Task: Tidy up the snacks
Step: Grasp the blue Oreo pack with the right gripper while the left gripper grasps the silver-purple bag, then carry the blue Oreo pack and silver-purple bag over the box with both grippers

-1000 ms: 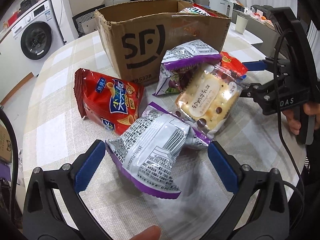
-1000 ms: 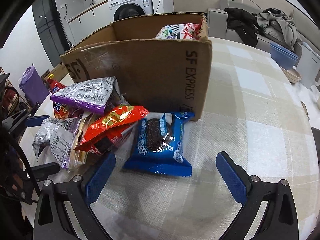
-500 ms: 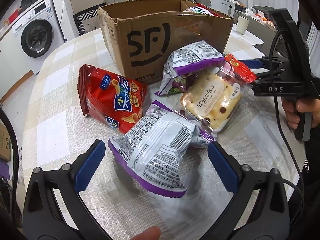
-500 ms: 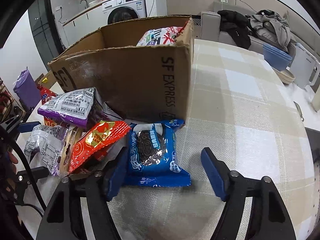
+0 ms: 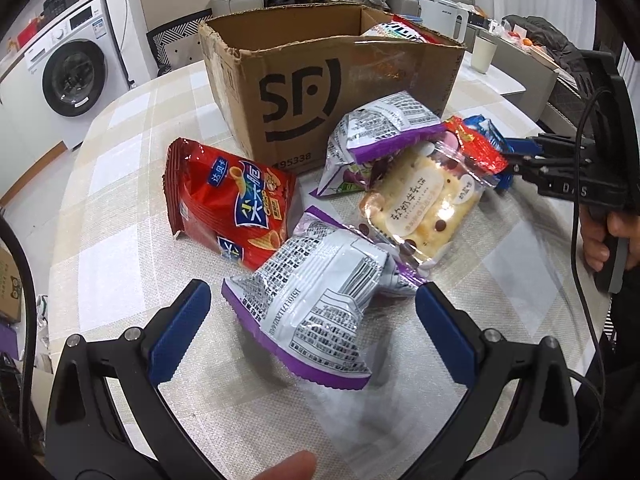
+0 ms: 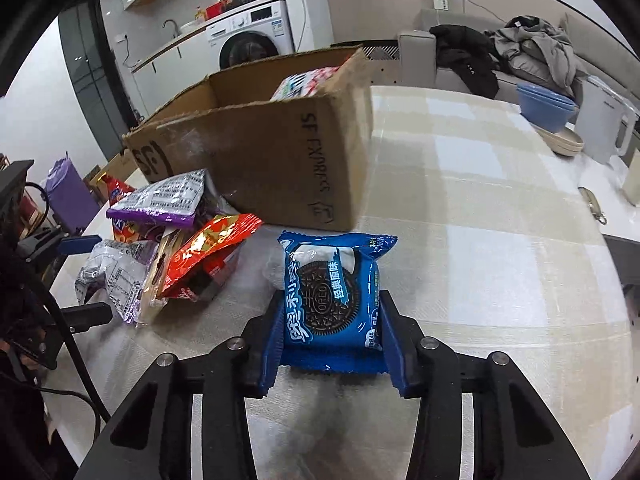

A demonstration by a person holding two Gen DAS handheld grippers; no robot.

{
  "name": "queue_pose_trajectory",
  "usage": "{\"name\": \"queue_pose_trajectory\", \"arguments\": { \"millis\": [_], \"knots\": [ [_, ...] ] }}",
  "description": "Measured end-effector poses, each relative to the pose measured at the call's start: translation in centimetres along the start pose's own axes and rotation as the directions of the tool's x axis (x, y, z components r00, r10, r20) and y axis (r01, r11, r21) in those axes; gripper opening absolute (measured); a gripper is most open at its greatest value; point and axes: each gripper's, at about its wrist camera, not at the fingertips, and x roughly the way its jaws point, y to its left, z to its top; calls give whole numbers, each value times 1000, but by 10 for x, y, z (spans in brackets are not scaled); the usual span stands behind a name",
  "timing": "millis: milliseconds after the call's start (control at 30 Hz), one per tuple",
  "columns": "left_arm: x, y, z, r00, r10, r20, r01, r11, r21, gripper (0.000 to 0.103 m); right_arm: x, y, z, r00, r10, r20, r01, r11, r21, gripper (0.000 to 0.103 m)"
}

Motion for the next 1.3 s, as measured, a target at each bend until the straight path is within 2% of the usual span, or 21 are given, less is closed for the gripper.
{"name": "queue_pose_trajectory", "arguments": {
  "millis": [233,600,633,733,900,1067,1200,1300],
  "knots": [
    [-4,-6,-4,1000,-25,0,25,1000,17,102,-18,-3,6,998,14,63,-15,1000,10,44],
    [-2,0,-5,999,-29,27,30,1000,-3,88,-21,0,6,997,40,69,-40,999,-7,44],
    [-3,-1,-5,999,-26,34,26,1000,5,85,-21,0,6,997,41,68,-41,999,-6,44],
    [-6,-4,-6,999,-5,43,4,1000,27,62,-19,-3,6,997,43,65,-43,999,-1,44],
    [-10,-3,-5,998,-40,45,39,999,13,47,-17,-3,6,997,47,62,-47,999,1,44],
    [-17,1,-5,996,-69,59,70,998,-8,34,-17,-2,6,997,48,63,-48,999,-2,44],
    [-21,4,-5,994,-87,70,89,996,-17,33,-17,-2,6,997,45,64,-45,999,-2,44],
    [-24,2,-10,993,-106,48,105,994,18,33,-17,-3,7,997,46,68,-46,999,1,44]
  ]
}}
